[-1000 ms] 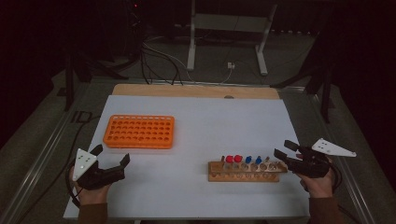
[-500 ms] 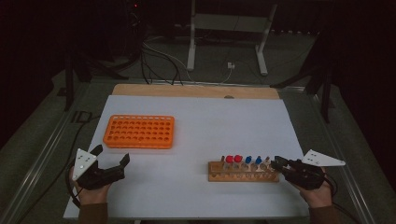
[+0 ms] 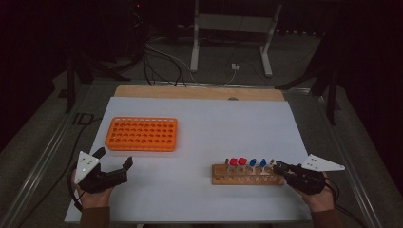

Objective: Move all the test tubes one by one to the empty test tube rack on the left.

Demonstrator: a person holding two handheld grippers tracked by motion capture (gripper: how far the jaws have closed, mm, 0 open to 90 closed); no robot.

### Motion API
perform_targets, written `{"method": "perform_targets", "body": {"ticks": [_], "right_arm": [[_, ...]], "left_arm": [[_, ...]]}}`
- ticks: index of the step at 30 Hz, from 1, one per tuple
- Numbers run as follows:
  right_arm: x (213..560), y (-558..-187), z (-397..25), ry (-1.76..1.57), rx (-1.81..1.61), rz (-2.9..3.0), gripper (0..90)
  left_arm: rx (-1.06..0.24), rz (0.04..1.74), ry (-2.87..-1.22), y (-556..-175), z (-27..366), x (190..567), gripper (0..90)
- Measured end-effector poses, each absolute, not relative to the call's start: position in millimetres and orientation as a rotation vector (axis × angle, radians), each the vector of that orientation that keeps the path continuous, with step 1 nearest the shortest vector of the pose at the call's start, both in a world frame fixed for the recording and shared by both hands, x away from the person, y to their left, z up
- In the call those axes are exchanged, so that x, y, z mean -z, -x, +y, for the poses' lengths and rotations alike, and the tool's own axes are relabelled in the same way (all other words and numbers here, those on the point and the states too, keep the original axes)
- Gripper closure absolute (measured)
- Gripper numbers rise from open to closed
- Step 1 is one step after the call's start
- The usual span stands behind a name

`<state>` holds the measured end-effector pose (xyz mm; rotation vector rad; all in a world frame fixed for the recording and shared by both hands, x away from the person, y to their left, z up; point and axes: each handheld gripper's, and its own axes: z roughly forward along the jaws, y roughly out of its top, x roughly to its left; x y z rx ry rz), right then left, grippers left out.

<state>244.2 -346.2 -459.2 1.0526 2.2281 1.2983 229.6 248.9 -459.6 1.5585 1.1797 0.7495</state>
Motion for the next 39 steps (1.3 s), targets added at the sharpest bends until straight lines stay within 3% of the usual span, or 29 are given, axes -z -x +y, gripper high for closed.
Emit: {"method": "perform_targets", "body": {"ticks": [14, 27, 39], "right_arm": [[450.2, -245.3, -347.0, -1.058, -1.308, 2.238, 76.2], [400.0, -244.0, -355.6, -1.003, -1.396, 2.155, 76.3], [382.7, -269.2, -336.5, -0.951, -1.452, 2.136, 76.2]], "left_arm": [[-0.744, 1.180, -1.572, -230.8, 248.5, 460.8, 0.4], [-0.739, 1.177, -1.586, -231.9, 246.8, 461.6, 0.4], [-0.730, 1.152, -1.618, -235.2, 234.3, 456.3, 0.4]]}}
